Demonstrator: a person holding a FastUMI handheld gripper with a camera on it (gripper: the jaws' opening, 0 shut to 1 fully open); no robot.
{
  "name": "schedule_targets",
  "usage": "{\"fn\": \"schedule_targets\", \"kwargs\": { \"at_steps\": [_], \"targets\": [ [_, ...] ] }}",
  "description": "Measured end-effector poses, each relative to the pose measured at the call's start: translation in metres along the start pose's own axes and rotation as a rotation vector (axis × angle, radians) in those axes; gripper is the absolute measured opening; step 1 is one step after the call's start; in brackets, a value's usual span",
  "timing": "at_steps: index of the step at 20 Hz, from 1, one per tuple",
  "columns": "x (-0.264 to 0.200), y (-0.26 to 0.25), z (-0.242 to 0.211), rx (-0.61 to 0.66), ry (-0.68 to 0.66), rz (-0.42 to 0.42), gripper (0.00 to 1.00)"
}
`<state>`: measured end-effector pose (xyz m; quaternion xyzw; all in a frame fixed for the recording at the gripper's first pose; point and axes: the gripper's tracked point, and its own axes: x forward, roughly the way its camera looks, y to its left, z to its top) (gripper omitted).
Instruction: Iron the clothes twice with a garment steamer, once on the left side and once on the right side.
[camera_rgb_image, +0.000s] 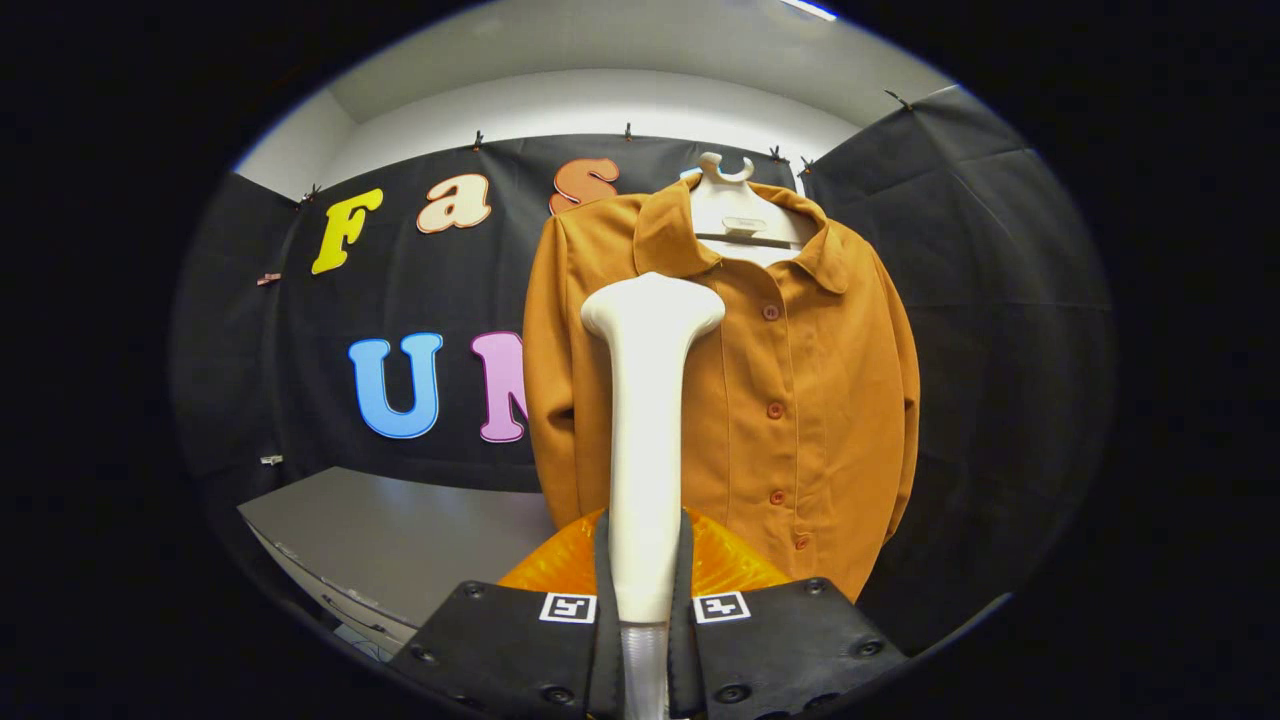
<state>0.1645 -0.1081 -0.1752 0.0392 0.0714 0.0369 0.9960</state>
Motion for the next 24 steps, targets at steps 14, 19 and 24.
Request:
{"fn": "schedule_targets", "kwargs": {
  "at_steps": [14, 19, 24],
  "targets": [
    [0.011, -0.023, -0.125, 0.025, 0.26, -0.01, 0.21],
    [-0.007, -0.028, -0.168, 0.038, 0.354, -0.03, 0.21],
    [-0.033, -0.03, -0.186, 0.059, 0.401, -0.042, 0.21]
  ]
}}
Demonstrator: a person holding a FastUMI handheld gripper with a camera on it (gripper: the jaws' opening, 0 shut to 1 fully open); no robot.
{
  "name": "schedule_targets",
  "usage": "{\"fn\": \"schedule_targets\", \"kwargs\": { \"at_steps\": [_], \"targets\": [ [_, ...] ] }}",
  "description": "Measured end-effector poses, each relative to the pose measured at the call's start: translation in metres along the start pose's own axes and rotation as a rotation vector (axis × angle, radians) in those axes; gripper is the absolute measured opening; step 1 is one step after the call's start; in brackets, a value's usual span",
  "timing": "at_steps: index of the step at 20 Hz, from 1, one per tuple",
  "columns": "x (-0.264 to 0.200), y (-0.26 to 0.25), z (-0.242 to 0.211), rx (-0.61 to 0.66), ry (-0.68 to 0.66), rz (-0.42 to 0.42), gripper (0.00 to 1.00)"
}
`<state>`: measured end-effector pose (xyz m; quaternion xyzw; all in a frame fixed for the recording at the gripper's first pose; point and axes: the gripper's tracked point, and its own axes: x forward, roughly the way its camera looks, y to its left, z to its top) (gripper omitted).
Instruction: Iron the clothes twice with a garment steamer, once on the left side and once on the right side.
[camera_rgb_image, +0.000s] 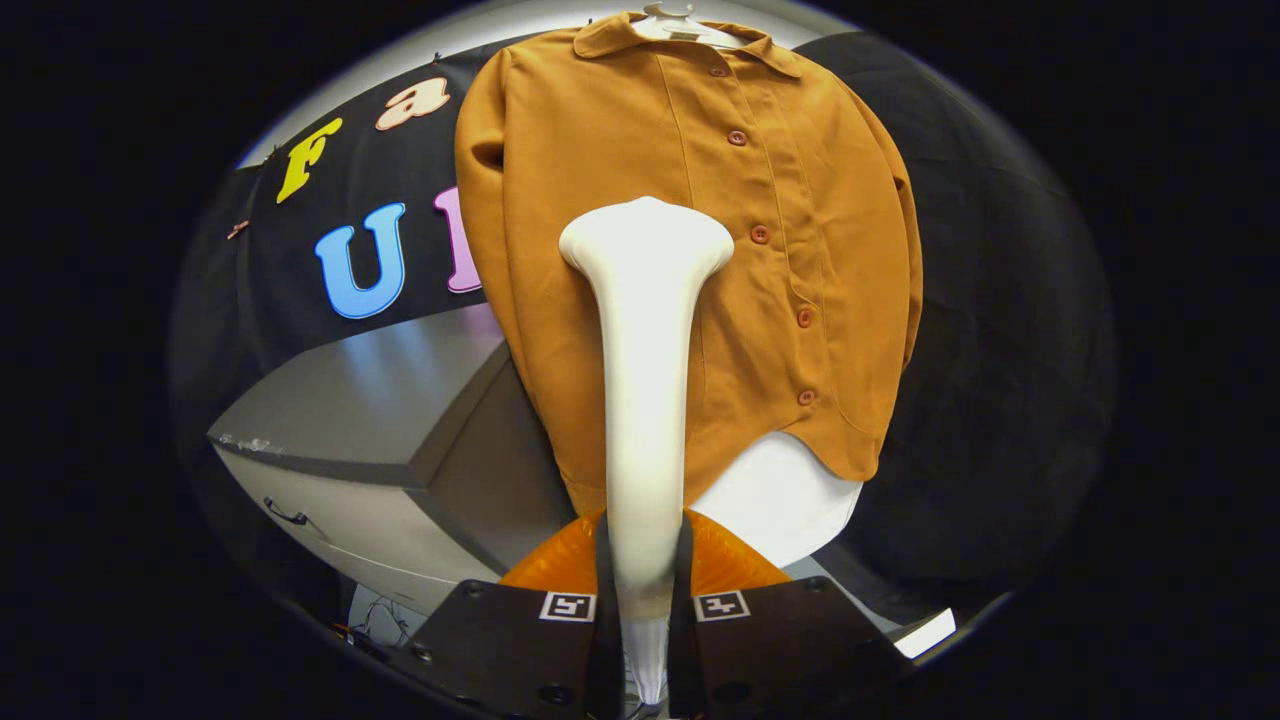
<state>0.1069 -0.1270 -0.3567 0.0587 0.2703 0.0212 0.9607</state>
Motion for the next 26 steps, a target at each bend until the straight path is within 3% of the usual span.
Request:
{"fn": "schedule_targets", "kwargs": {
  "at_steps": [5, 11, 26],
  "targets": [
    [-0.029, 0.0, -0.004, 0.002, -0.003, 0.0, 0.21],
    [-0.072, 0.002, 0.026, -0.007, -0.076, 0.008, 0.2],
    [-0.168, -0.031, 0.227, -0.004, -0.505, -0.021, 0.2]
  ]
}}
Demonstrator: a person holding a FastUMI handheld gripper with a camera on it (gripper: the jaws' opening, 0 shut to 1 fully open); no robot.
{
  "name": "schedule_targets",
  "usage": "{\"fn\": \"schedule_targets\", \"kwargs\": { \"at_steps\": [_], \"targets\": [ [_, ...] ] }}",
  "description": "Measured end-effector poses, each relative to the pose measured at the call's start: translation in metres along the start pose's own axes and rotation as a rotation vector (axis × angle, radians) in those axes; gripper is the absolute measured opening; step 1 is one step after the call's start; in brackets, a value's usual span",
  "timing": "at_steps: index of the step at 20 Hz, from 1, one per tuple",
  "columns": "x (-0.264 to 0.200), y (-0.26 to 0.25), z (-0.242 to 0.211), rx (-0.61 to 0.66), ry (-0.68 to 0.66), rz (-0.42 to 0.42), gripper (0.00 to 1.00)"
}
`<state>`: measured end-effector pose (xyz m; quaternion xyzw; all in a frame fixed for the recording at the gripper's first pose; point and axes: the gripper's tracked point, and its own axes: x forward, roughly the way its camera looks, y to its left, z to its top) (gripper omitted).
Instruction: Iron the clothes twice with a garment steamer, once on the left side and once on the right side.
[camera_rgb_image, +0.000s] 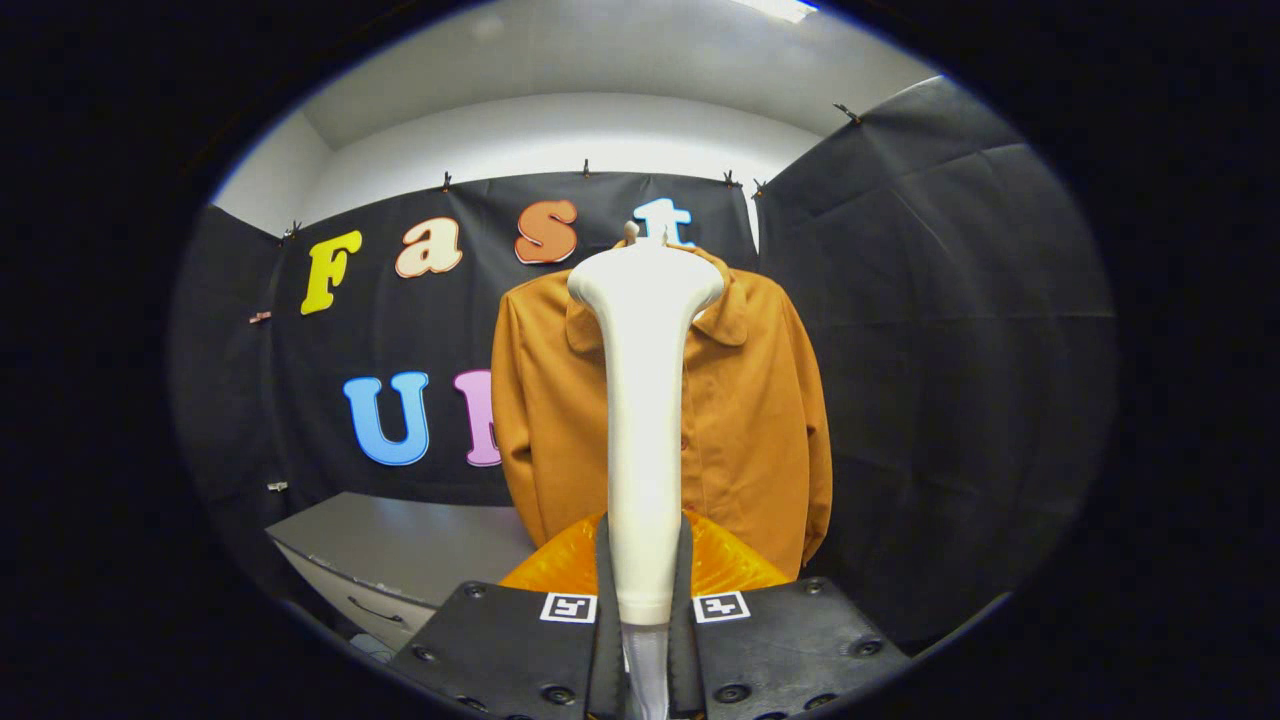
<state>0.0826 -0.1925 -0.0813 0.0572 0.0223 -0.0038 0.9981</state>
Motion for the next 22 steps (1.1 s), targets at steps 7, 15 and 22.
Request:
{"fn": "schedule_targets", "kwargs": {
  "at_steps": [7, 15, 22],
  "targets": [
    [0.035, -0.044, 0.012, 0.035, -0.039, -0.031, 0.2],
    [0.092, -0.081, -0.038, 0.093, 0.019, -0.018, 0.2],
    [0.128, -0.095, -0.085, 0.094, 0.072, 0.004, 0.2]
  ]
}}
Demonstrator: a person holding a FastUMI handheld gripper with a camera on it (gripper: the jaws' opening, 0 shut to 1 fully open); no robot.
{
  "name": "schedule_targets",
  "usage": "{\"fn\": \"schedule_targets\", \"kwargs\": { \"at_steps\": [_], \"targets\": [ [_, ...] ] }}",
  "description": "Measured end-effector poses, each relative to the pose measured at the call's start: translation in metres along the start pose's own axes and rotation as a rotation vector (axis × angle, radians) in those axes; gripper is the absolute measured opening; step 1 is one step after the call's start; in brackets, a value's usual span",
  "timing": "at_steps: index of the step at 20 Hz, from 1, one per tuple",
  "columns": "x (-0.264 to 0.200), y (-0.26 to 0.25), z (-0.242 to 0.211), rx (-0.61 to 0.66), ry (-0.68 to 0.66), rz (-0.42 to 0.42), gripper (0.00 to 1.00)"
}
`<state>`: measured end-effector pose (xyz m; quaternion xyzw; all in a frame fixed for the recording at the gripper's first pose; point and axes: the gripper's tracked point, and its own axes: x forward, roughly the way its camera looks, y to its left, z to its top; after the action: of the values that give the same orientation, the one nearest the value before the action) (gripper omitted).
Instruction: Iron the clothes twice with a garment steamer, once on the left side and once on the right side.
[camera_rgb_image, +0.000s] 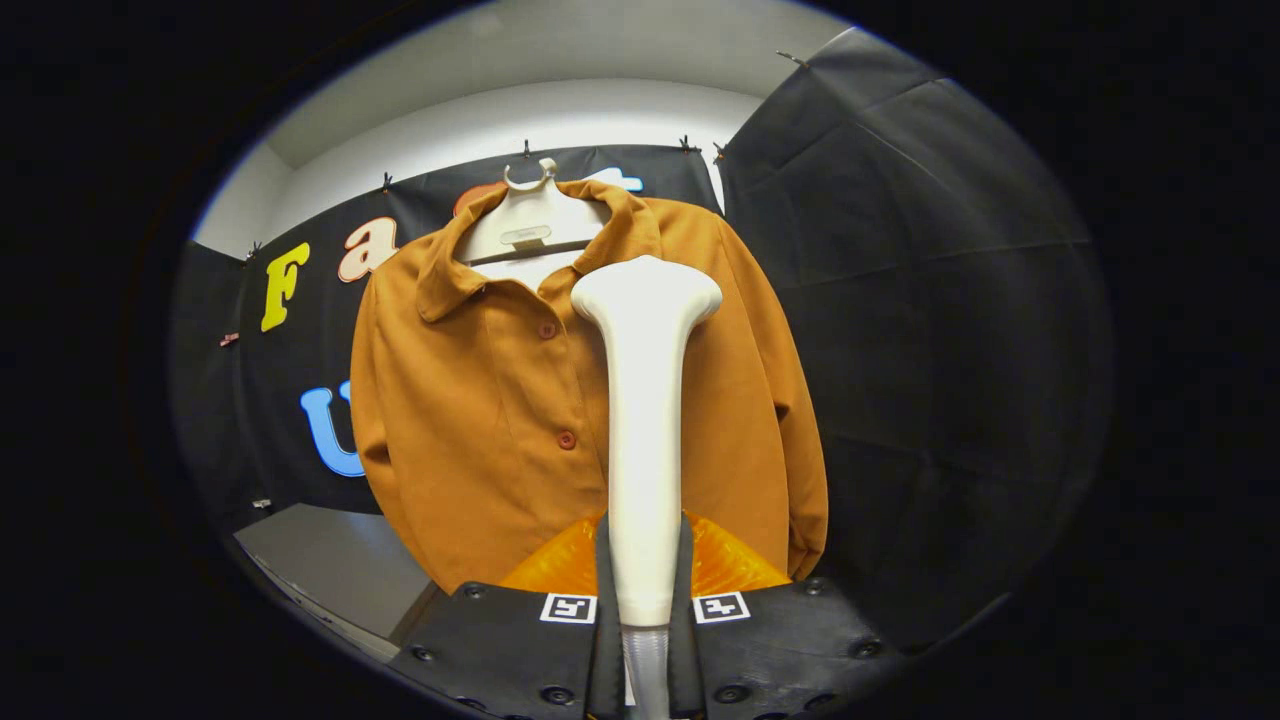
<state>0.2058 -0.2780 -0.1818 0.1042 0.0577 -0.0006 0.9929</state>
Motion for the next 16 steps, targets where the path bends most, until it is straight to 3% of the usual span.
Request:
{"fn": "schedule_targets", "kwargs": {
  "at_steps": [16],
  "targets": [
    [-0.021, -0.028, -0.145, 0.012, 0.265, -0.062, 0.2]
  ]
}}
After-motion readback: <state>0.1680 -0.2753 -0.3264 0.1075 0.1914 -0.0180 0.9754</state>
